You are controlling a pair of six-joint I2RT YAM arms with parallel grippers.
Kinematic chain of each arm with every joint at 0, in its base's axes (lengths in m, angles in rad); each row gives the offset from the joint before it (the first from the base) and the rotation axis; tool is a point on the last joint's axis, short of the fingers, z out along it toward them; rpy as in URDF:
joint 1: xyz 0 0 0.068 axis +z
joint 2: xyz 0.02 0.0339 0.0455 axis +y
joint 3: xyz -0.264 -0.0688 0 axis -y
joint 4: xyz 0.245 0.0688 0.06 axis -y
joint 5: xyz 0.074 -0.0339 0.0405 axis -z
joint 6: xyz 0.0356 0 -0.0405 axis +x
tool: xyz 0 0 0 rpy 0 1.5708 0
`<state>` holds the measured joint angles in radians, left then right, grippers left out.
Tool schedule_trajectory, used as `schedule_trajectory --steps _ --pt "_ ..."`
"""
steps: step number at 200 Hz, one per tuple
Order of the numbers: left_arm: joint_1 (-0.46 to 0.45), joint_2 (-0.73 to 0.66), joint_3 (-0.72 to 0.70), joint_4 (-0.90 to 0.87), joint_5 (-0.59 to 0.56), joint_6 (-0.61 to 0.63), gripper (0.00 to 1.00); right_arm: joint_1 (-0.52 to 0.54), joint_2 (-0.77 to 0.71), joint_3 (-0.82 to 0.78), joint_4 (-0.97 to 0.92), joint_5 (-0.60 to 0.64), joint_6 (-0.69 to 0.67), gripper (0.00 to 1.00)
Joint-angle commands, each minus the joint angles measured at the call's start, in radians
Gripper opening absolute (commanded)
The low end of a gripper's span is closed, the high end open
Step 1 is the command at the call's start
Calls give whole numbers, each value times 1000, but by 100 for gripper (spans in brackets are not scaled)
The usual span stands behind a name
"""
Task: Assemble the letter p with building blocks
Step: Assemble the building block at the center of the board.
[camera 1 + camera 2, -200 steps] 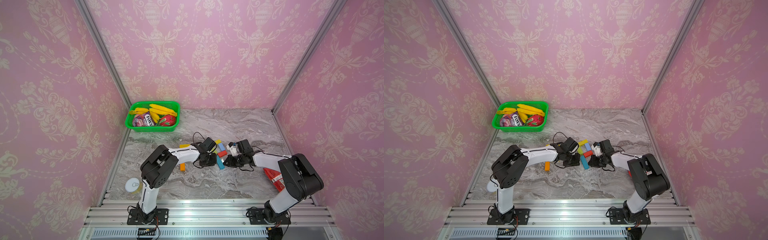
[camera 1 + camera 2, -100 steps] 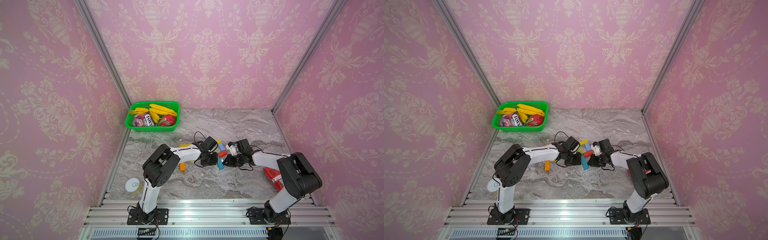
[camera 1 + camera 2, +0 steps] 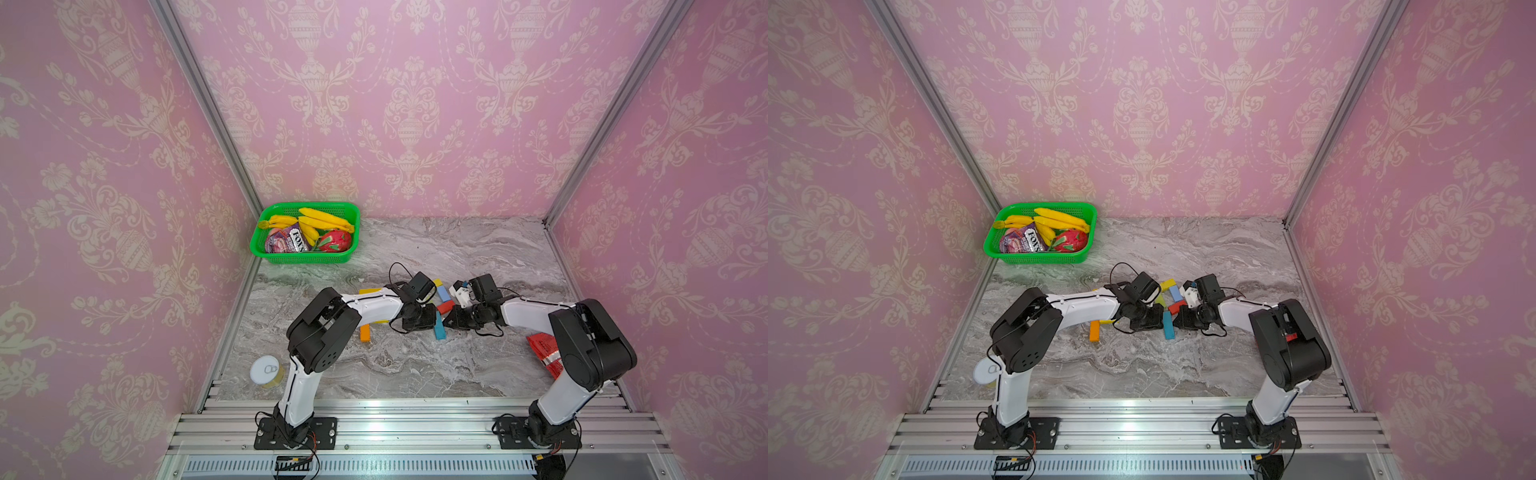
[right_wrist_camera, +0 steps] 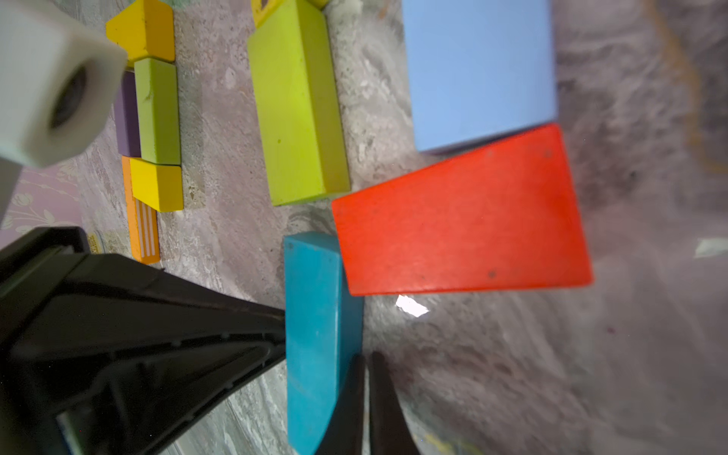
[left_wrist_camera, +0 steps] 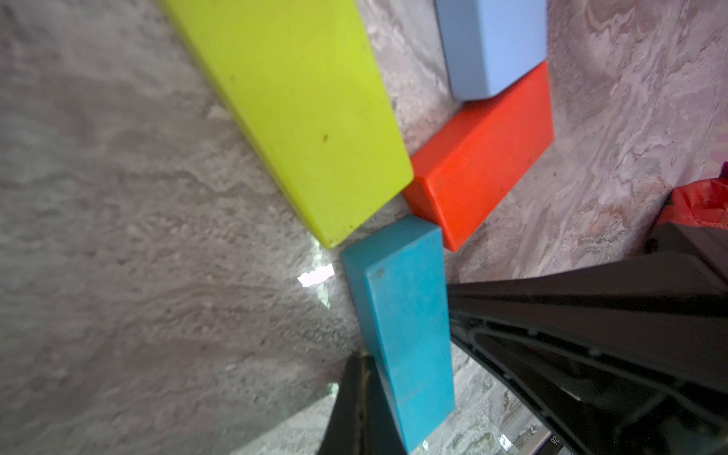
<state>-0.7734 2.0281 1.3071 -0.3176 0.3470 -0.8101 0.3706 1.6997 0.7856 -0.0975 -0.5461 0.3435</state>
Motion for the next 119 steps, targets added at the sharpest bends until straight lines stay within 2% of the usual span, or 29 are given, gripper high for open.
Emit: schedule_trajectory --steps 1,119 --pt "9 36 27 -34 10 2 0 -4 26 15 -47 14 -24 9" --pt "3 34 41 -40 19 17 0 -4 75 59 -59 7 -26 9"
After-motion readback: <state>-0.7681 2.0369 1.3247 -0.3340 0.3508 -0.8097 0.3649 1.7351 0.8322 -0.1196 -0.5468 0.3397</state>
